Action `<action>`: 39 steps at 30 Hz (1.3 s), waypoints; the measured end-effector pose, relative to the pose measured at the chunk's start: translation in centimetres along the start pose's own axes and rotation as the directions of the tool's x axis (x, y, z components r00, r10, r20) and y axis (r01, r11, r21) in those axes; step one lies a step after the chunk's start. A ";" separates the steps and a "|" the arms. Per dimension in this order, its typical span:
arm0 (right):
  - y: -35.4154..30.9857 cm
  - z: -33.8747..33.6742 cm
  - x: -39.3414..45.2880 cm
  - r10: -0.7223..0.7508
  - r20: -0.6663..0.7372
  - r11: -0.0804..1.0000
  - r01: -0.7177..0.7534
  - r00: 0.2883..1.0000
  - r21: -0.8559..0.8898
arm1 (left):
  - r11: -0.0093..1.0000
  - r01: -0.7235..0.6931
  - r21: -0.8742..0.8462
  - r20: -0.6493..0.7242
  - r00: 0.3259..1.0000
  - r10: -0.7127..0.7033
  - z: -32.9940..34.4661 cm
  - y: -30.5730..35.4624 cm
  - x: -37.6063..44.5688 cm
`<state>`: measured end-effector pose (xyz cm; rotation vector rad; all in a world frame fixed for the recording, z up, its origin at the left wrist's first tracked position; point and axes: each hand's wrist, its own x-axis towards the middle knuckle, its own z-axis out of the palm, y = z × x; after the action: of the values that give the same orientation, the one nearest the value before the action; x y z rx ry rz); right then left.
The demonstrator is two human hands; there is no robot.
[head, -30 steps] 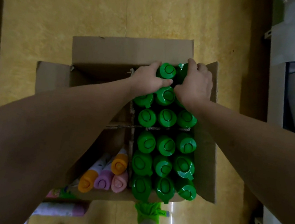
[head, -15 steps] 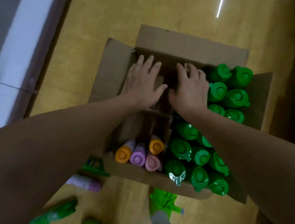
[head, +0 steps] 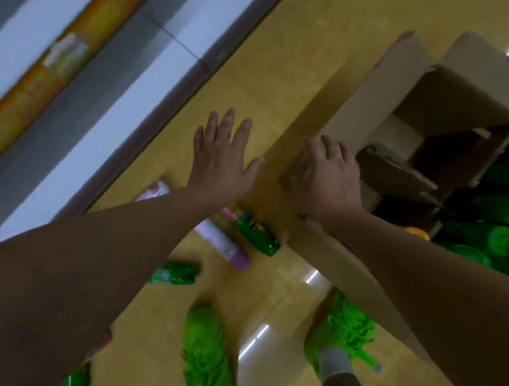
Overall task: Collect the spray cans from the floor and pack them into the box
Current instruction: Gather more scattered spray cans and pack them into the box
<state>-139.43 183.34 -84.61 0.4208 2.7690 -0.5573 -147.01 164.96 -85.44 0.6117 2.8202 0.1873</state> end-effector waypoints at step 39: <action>-0.5 30.2 -2.5 0.258 0.406 0.941 -0.324 0.877 0.101 | -0.139 0.803 -0.580 0.636 0.339 -0.693 27.4 -7.2 -10.8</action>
<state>-130.77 169.85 -110.32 0.6732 2.2349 -0.7099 -132.94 155.84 -110.67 -1.2739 1.9195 1.1702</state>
